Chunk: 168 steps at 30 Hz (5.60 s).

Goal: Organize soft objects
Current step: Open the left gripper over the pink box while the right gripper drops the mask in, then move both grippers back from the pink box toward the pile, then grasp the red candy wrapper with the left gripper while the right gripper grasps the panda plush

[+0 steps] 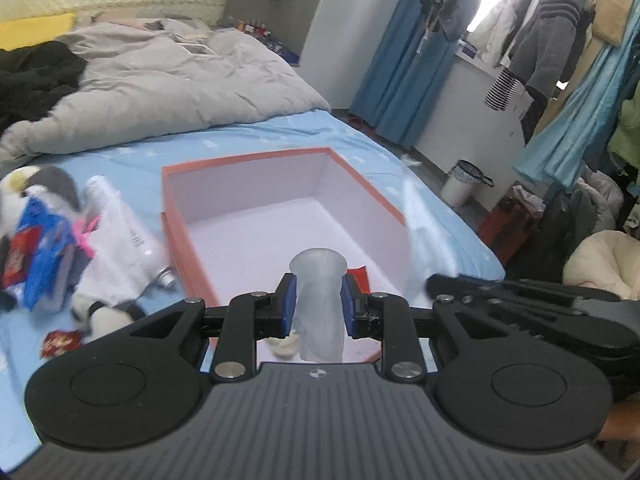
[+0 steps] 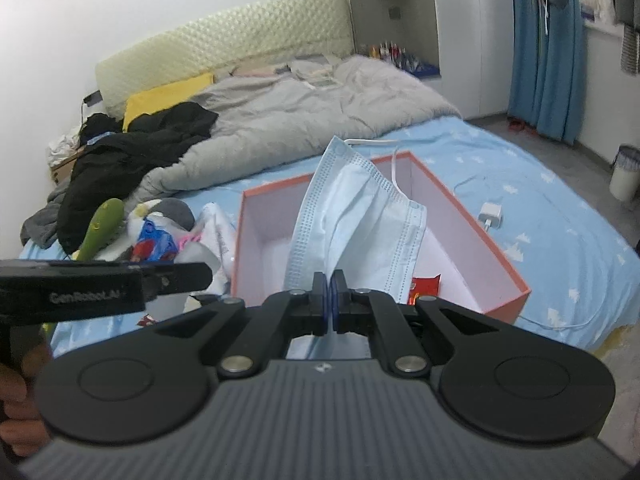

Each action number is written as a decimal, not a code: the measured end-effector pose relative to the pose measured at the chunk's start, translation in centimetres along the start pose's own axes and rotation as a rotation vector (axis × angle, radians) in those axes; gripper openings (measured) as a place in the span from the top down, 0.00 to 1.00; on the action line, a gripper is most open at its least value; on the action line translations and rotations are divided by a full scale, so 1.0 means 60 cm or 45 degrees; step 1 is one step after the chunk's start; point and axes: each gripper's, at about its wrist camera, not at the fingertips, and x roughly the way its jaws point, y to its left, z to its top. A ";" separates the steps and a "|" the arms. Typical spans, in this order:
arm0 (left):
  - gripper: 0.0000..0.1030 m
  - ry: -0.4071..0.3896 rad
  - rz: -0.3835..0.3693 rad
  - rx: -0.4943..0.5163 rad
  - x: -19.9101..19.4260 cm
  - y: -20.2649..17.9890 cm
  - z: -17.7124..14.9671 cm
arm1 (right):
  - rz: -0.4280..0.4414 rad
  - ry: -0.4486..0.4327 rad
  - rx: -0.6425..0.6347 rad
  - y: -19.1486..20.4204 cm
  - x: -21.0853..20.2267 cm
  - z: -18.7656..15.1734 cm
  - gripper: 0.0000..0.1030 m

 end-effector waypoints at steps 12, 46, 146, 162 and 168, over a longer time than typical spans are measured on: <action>0.73 0.196 0.042 -0.039 0.180 0.022 0.079 | -0.049 0.194 0.056 -0.075 0.136 0.043 0.94; 0.54 0.069 0.088 0.117 0.060 0.016 0.041 | -0.044 0.141 0.074 -0.080 0.087 0.006 0.54; 0.34 -0.071 0.435 -0.452 -0.039 0.418 -0.252 | 0.176 0.199 -0.297 0.260 0.222 -0.202 0.54; 0.35 -0.041 0.314 -0.579 0.062 0.501 -0.214 | 0.216 0.155 -0.331 0.289 0.353 -0.146 0.36; 0.52 -0.026 0.252 -0.609 0.082 0.513 -0.212 | 0.265 0.130 -0.407 0.303 0.381 -0.141 0.35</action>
